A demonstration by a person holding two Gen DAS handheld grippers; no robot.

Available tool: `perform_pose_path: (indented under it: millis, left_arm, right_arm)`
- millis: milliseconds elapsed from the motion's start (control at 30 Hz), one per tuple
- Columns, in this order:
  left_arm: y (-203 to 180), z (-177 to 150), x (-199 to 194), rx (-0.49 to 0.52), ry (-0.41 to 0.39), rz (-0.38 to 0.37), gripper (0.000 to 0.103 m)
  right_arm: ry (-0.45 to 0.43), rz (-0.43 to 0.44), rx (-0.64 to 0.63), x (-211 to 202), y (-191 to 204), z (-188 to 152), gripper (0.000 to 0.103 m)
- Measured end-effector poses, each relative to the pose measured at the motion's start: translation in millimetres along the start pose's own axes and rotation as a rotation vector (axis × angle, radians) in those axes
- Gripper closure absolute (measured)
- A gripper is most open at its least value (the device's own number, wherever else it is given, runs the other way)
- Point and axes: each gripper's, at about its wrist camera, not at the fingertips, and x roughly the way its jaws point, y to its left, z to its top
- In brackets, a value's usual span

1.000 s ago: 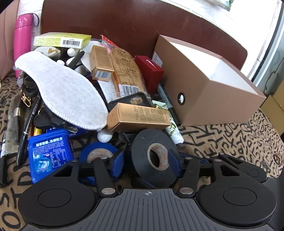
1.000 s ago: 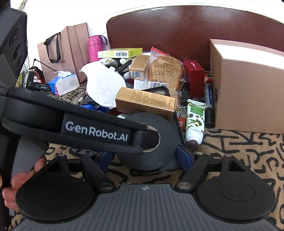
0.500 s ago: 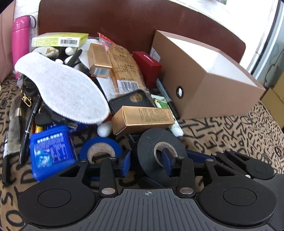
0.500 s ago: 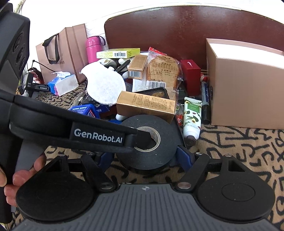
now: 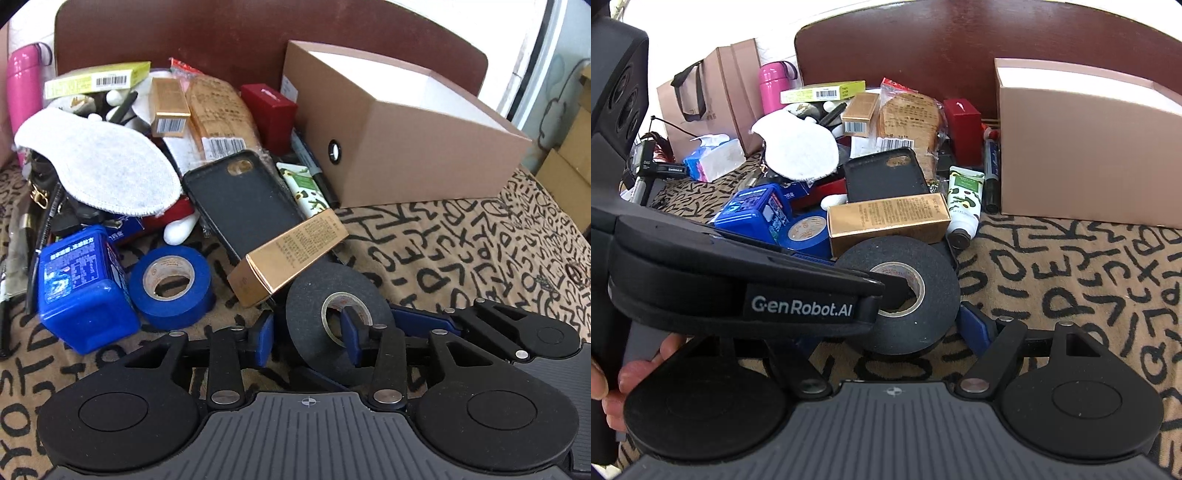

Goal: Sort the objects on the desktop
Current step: 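Carry the black tape roll into the brown box and open the left tool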

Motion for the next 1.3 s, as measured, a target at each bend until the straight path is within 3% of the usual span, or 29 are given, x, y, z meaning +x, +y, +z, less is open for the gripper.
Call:
perform_pose_path:
  millis: [333,767,1033,1300]
  left_arm:
    - [-40,10,-27,0.053,-0.072,-0.046,0.065]
    - [-93,104,-31,0.101,-0.221,-0.149,0.066]
    - [-116,168,5,0.066,-0.216,-0.198,0.065]
    - [-123,214,77,-0.009,-0.109,-0.258,0.063]
  right_arm:
    - [-0.079,-0.053,-0.002,-49,-12,2,0.023]
    - [-0.237,-0.202,-0.056,-87,-61,74,0.023]
    - [-0.211,-0.255,-0.067,-76,-110,127,0.023]
    - [-0.095,-0.299,-0.058,-38,-163,164,0.023]
